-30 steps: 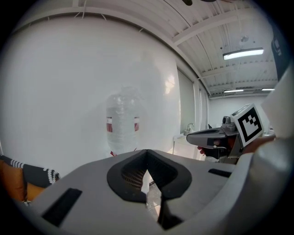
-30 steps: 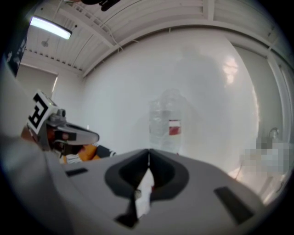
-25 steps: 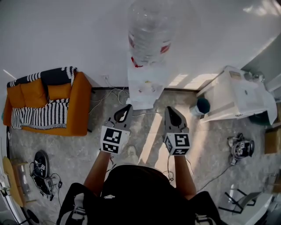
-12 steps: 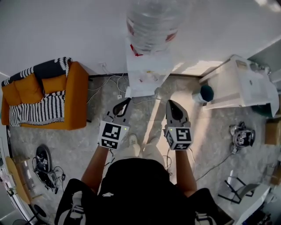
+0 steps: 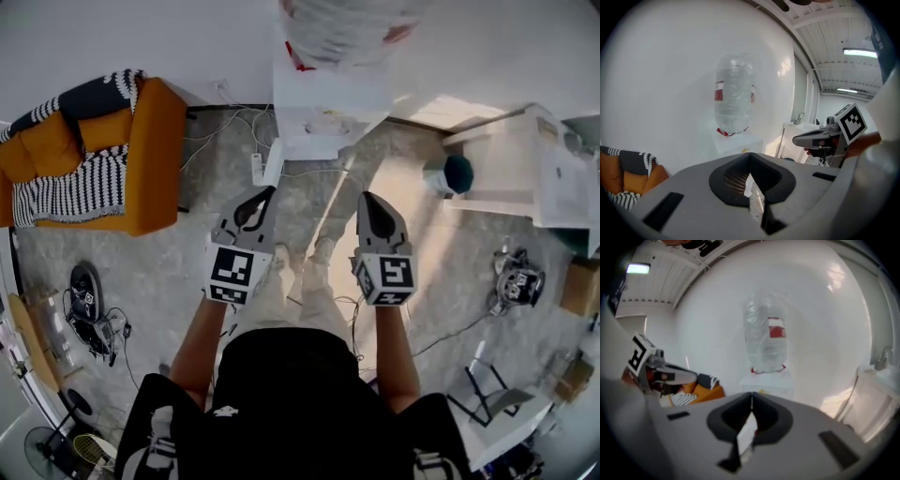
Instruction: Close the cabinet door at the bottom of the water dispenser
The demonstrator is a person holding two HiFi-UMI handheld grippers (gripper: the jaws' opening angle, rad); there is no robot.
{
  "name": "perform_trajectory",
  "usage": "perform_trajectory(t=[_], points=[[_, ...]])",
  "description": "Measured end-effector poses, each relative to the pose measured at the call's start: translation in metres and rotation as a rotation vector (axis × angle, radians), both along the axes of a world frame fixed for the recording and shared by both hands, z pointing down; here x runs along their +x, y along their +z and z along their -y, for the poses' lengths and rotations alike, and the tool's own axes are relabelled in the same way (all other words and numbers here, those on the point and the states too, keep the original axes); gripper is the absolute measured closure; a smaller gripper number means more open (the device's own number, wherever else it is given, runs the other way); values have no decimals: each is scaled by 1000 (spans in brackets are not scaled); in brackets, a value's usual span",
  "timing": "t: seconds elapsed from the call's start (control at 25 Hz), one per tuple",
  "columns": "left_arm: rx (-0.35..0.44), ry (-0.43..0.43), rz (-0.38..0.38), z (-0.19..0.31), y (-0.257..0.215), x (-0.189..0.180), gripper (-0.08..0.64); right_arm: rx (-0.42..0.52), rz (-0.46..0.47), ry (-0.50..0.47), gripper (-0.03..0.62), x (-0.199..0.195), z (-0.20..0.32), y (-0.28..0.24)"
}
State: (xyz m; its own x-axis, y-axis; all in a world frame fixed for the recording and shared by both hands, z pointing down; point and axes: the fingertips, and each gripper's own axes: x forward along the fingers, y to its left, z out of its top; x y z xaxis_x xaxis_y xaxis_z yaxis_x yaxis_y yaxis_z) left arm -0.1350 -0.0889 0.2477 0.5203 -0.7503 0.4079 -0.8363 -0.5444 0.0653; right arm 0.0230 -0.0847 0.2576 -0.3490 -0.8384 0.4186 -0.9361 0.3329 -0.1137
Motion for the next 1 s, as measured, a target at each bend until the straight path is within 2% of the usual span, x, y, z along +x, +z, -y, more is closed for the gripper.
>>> perform_trajectory(t=[0.12,0.28,0.6,0.76,1.0], points=[[-25,-11,18,-2,26,0,549,-28,-19,-24,558,2,3,26],[-66,-23,-12,-6,59,1,549,-88,-42,-49,557,4,-1,68],[-211,-50,-37,-20,140,-3,548,-163,-22,-71,557,-7,2,145],[-227,-52,-11,-20,183,-11,549,-189,-33,-109,557,-19,2,178],[-246,6,-9,-24,233,-5,549,-224,-53,-136,557,-26,1,221]])
